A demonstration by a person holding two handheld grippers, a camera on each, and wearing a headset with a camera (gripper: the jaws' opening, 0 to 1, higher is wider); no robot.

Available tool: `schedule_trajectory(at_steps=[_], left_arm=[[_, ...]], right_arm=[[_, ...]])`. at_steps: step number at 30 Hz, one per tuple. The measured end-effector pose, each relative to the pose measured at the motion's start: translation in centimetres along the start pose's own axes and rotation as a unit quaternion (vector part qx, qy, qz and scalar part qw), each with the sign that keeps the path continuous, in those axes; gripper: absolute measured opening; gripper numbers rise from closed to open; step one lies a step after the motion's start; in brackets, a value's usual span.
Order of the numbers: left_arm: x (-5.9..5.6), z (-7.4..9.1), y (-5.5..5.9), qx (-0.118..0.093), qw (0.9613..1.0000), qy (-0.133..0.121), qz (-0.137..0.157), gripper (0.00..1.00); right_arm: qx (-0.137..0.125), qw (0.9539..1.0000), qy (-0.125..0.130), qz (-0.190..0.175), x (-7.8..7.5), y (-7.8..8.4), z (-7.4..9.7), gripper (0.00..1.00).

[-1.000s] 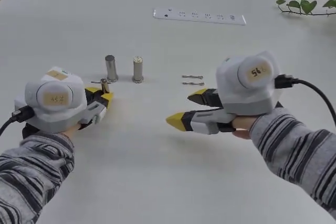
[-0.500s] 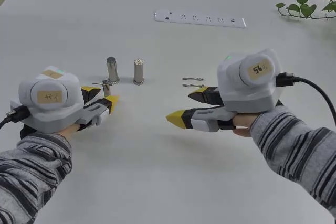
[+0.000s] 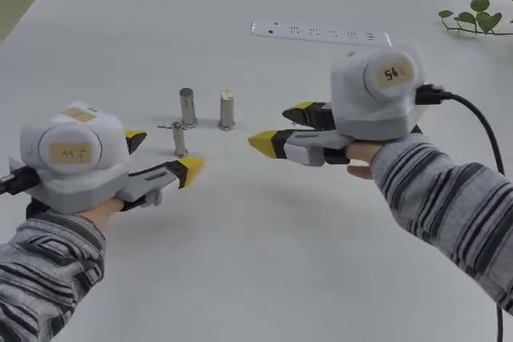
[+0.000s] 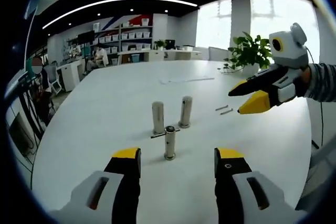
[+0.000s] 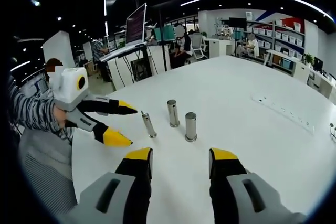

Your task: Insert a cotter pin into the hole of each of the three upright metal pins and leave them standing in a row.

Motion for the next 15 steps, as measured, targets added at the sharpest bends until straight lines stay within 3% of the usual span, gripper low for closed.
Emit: schedule_trajectory(at_steps=[7, 15], left_arm=[[-0.1, 1.3, -0.2, -0.010, 0.9998, -0.003, 0.017, 0.65], [-0.3, 2.0, 0.1, -0.009, 0.9999, -0.011, 0.003, 0.72]], right_arm=[[-0.002, 1.0000, -0.007, 0.001, -0.4, -1.0, -2.1, 0.37], [-0.008, 1.0000, 0.000, -0.006, -1.6, -1.5, -5.1, 0.30]])
Point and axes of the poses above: the centre of the closed fingertips' face, and the gripper's own axes: z roughly backward along the fingers, x roughly to its left, y roughly out of its underside, the point moved 8 cm from there along z, roughly backward along the fingers, and after that the axes turned 6 degrees about -y, right-handed, at the moved point
